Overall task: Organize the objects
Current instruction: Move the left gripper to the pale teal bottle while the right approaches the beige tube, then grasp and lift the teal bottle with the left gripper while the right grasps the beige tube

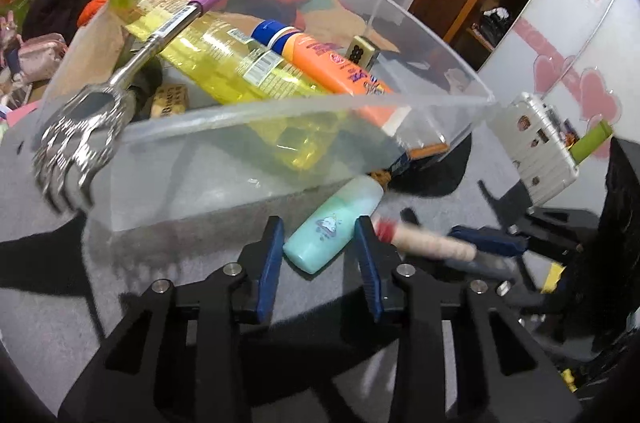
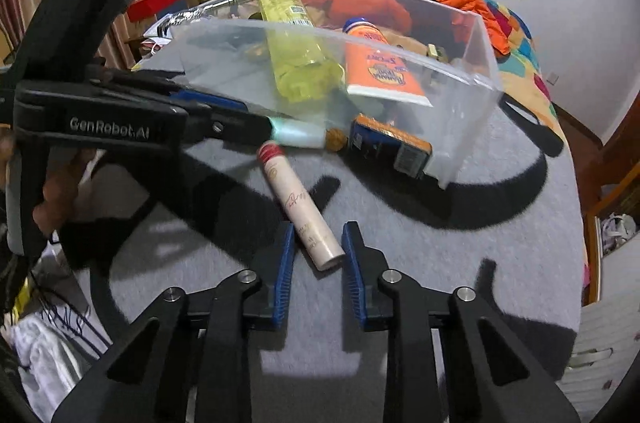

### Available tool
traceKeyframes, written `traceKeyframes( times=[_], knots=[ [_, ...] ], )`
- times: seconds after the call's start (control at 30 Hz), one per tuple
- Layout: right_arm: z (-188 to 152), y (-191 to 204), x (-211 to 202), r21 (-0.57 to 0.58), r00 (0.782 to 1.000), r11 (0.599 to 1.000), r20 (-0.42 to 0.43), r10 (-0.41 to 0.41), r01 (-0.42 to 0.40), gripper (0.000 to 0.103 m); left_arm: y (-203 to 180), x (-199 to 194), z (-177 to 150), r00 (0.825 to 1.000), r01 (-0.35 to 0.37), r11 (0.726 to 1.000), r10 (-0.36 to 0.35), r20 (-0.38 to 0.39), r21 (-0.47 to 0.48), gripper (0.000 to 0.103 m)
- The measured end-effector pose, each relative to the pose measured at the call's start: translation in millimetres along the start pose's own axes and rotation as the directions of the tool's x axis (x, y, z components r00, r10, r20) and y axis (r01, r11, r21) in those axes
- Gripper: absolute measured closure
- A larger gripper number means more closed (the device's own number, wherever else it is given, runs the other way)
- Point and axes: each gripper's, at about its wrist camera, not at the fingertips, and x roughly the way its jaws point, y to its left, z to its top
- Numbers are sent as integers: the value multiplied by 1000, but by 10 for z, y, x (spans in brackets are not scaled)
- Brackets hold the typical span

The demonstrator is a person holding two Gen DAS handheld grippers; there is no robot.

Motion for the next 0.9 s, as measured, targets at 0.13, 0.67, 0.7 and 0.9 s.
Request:
traceKeyframes(
  times=[0.13,0.67,0.7,0.9],
  knots=[
    [-82,-128,-79,42,1000,999,-17,1,0,89,20,-100,-137,1000,2,1000,-2,-9,-6,82],
    [72,-183,-3,85,999,996,-23,25,-23,85,-218,18,-73,994,-103,989,107,-29,106,76],
    [83,-191,25,86,999,996,-27,23,-21,85,-231,60,-60,993,-113,987,117,-30,115,76],
    [142,-191,107,94,1000,995,-5,13,-12,85,-356,148,-48,984,-176,970,177,9,166,75]
  ],
)
